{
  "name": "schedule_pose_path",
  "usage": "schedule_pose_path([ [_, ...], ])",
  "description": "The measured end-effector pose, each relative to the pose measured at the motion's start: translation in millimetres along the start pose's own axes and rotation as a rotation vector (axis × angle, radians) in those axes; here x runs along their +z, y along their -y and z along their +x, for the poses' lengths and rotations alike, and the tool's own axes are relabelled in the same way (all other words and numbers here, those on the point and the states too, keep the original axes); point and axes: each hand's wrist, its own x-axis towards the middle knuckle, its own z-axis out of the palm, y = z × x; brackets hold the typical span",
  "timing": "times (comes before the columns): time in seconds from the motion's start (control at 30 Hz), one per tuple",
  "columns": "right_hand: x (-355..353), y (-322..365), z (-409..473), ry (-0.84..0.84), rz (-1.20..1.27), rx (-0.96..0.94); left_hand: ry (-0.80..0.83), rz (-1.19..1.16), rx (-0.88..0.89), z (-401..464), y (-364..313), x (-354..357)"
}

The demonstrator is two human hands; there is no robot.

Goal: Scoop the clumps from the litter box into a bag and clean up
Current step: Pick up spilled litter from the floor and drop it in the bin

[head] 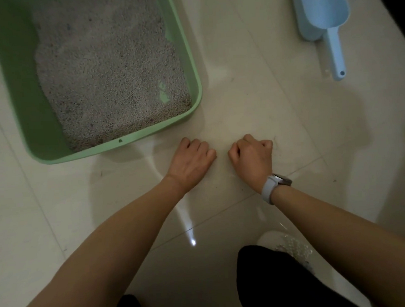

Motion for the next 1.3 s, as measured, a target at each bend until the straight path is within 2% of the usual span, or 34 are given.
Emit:
schedule_pose_path([
  [0.27,-18.4,-6.3,-1.8,0.133,0.155,0.034,0.016,0.058,0.02,6.9,3.2,-3.3],
  [0.37,-26.8,-11.4,-3.0,0.175,0.133,0.072,0.019,0.065,-0.003,6.6,3.5,-3.3],
  [0.43,-29.3,-9.8,-4.2,0.183,0.123,0.063,0.01,0.03,-0.086,2.8,4.3,-3.0],
  [0.53,-26.0,-1.4,-3.1,0.19,0.13,0.029,-0.05,-0.078,-0.331,-13.5,9.7,-7.6],
  [0.7,-14.5,18.6,-1.8,0.116,-0.034,-0.318,-0.054,-0.132,-0.614,-66.7,22.1,-15.6],
  [0.8,-5.8,26.1,6.0,0.129,-0.131,-0.405,-0.02,-0.143,-0.695,-89.7,26.7,-17.3],
  [0.93,-0.1,39.7,20.4,0.148,-0.2,-0.471,-0.007,-0.124,-0.692,-105.8,28.6,-17.9],
  [1.1,7.0,55.0,10.0,0.127,-0.339,-0.725,-0.003,-0.136,-0.58,-112.4,33.5,-25.1],
  [1.3,3.9,58.1,-3.0,0.051,-0.379,-0.827,-0.015,-0.098,-0.557,-119.9,52.0,-53.9],
])
